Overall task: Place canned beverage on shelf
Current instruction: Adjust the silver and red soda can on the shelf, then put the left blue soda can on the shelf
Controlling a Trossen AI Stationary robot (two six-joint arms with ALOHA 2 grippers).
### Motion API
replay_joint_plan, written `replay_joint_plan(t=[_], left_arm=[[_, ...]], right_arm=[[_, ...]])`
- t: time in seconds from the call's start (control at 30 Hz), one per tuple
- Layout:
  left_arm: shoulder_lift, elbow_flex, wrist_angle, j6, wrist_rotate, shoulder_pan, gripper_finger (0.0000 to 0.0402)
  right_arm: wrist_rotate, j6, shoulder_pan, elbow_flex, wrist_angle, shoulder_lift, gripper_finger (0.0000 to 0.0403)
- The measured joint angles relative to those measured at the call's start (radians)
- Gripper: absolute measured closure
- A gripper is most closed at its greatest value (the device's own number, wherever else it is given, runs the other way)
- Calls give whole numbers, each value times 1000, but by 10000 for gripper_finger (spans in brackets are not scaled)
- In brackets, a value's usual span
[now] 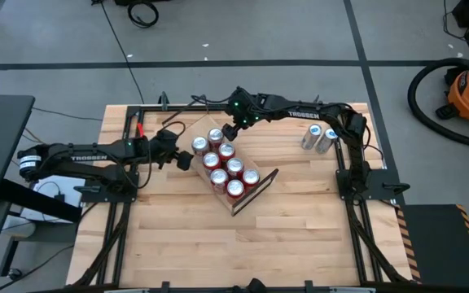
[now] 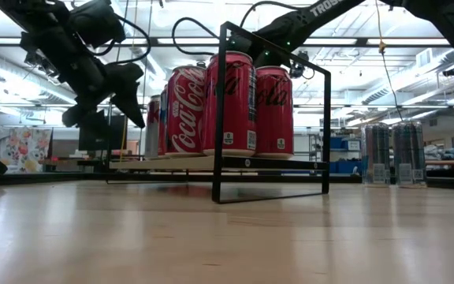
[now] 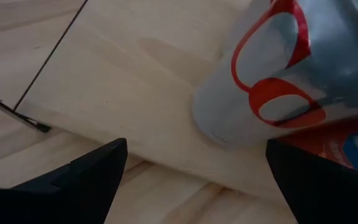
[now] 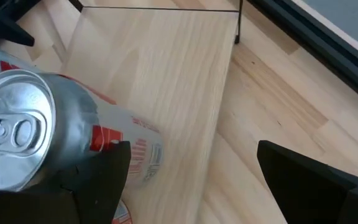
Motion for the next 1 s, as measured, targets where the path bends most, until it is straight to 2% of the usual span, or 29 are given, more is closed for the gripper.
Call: replay_joint_plan(t=[0.13, 0.33, 0.67, 0.83, 1.0], left_arm=[[0, 0, -26, 1, 12, 0, 6], [-10, 38, -131, 16, 62, 0, 6], [-17, 247, -314, 160, 61, 0, 6], [-17, 329, -334, 196, 61, 0, 6], [-17, 406, -392, 204, 61, 0, 6]], right_arm=[[-10, -5, -1, 0, -14, 0, 41], [53, -60, -35, 2, -152, -59, 41], [70, -258, -135, 2, -665, -122, 32], [148, -364, -172, 2, -862, -122, 16], [231, -439, -197, 2, -983, -122, 4]])
